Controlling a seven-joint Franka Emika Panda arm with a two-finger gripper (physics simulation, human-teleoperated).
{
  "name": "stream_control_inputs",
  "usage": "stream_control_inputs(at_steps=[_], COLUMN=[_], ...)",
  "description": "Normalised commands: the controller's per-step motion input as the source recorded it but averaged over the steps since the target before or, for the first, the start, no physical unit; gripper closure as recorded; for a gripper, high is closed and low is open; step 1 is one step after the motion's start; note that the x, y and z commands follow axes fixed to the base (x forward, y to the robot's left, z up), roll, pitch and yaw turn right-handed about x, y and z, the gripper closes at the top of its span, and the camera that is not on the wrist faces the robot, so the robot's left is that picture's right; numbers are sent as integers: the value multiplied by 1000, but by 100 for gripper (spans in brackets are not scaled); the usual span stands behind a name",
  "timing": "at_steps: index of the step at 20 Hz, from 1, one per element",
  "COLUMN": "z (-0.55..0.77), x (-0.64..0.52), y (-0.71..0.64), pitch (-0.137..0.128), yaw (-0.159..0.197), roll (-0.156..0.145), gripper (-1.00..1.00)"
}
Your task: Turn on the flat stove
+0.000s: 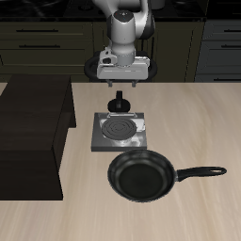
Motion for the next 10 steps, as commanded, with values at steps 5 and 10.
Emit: stream_control_inputs(at_steps=[5,10], z=[-99,-113], x=[-27,39], y=[5,-19], pitch=[4,17], yaw=[-2,-4], roll=[5,12], gripper=[-100,-100])
